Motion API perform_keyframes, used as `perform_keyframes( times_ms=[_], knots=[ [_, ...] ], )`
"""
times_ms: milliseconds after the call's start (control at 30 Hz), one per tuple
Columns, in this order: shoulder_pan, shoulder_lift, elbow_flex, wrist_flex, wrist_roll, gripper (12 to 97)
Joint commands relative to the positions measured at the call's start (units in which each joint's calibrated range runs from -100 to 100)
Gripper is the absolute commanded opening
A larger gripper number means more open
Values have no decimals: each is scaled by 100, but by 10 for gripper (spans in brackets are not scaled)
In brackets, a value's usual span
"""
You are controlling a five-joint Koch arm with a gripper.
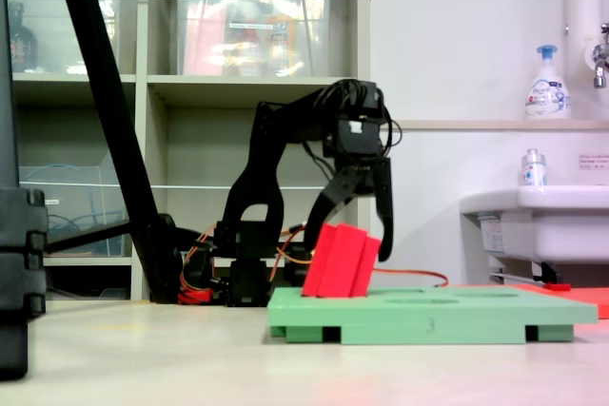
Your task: Put the cross columnar block into the corresponding hole
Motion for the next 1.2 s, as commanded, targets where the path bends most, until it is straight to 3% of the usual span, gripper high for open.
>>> perform_keyframes(
  times_ms=[0,1000,1167],
  knots=[
    [39,48,327,-362,59,344],
    [-147,746,437,-362,-821,522],
    [-117,537,427,-362,-811,709]
  ],
)
